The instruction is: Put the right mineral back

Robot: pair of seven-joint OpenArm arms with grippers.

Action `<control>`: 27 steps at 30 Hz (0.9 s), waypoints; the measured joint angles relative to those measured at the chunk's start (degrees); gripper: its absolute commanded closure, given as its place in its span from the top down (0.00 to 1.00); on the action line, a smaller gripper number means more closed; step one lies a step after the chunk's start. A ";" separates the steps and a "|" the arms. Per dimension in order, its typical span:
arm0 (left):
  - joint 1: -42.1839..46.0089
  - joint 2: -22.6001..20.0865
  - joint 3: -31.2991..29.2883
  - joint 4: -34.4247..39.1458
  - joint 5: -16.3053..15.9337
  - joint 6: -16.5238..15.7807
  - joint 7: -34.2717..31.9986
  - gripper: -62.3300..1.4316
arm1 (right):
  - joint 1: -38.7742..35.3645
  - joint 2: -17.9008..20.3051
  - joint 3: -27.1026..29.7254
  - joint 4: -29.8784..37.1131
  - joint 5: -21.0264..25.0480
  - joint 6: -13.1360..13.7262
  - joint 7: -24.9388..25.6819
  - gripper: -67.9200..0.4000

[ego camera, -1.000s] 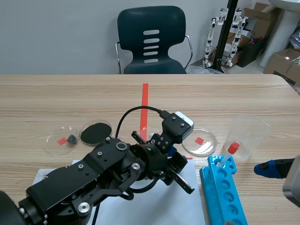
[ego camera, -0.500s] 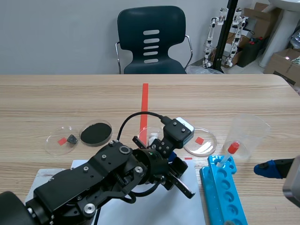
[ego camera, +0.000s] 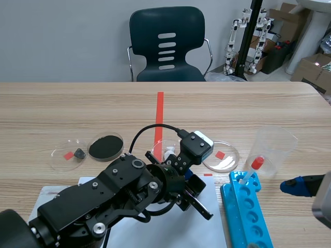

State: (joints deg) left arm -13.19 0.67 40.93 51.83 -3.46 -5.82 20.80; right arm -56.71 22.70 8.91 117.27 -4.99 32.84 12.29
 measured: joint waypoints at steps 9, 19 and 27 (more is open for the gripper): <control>0.02 -0.02 0.00 0.00 0.02 -0.02 0.37 0.66 | 0.00 0.00 0.00 0.00 0.00 0.00 0.00 0.81; 3.39 -3.50 0.00 9.53 -2.54 -0.02 0.20 0.85 | 0.00 0.00 0.00 0.00 0.00 0.00 0.00 0.81; 9.81 -8.52 -1.68 20.98 -2.99 -0.02 -2.64 0.85 | 0.00 0.00 0.00 0.00 0.00 0.00 0.00 0.81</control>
State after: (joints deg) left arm -3.38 -7.86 39.24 72.82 -6.46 -5.85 18.15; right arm -56.71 22.70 8.91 117.27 -4.99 32.84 12.29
